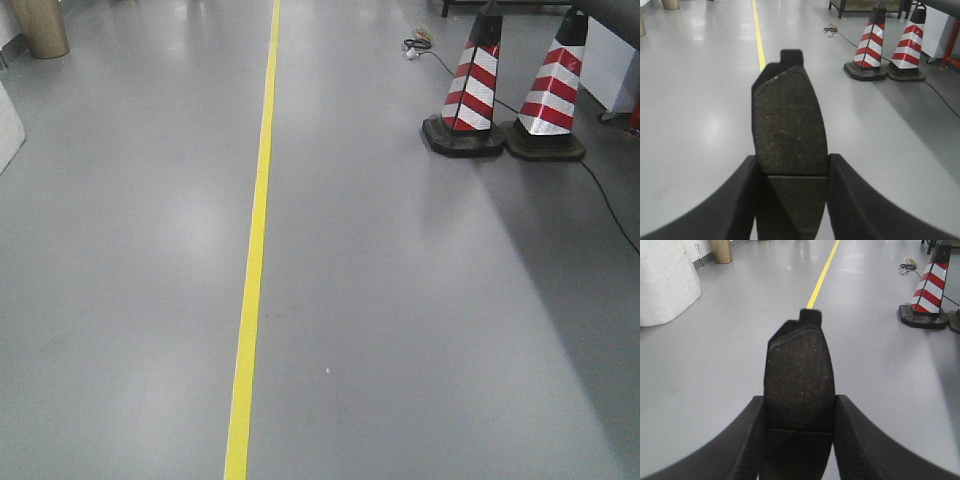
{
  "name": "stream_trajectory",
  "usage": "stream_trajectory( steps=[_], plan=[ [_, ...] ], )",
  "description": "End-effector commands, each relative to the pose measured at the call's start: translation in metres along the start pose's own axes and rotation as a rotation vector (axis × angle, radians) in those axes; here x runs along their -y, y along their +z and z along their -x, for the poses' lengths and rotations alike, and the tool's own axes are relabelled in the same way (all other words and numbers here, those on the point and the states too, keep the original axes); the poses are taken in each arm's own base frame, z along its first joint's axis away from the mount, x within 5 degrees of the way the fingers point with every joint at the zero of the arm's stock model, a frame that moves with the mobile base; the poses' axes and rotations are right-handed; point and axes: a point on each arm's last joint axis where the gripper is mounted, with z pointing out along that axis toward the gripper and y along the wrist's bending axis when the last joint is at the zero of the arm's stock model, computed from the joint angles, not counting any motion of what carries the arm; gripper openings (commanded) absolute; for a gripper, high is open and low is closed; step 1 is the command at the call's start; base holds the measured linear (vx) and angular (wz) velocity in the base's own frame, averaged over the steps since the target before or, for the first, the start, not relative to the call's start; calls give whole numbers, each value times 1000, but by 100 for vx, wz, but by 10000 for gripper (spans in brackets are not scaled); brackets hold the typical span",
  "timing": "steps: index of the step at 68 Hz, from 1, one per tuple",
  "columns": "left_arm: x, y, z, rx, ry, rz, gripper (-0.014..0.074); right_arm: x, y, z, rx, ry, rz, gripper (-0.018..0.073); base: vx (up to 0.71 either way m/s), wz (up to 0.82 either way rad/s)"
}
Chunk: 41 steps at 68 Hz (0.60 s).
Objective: Move and align brake pads A on conveyor
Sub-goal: 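Drive along the yellow floor line past the striped cones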
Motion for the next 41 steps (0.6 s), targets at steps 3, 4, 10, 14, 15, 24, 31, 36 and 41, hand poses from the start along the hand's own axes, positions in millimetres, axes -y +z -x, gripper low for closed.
stream_trajectory(
  steps=[3,4,10,14,15,24,31,36,41],
  plan=[
    [1,-3,17,114,-8,-12,-6,1,-4,18,120,-2,-11,-7,70,3],
    [1,-3,17,114,-8,-12,-6,1,-4,18,120,-2,-11,-7,70,2],
    [1,-3,17,114,-8,-12,-6,1,-4,18,120,-2,-11,-7,70,1],
    [1,-3,17,114,-8,-12,-6,1,-4,18,120,-2,-11,-7,69,2],
    [1,-3,17,114,-8,-12,-6,1,-4,18,120,-2,-11,-7,68,3],
    [1,-3,17,114,-8,-12,-6,1,-4,18,120,-2,-11,-7,68,2],
    [1,-3,17,114,-8,-12,-6,1,-4,18,120,-2,-11,-7,68,3],
    [1,-3,17,114,-8,-12,-6,1,-4,18,120,-2,-11,-7,67,4],
    [1,-3,17,114,-8,-12,-6,1,-4,18,120,-2,-11,-7,68,4]
  ],
)
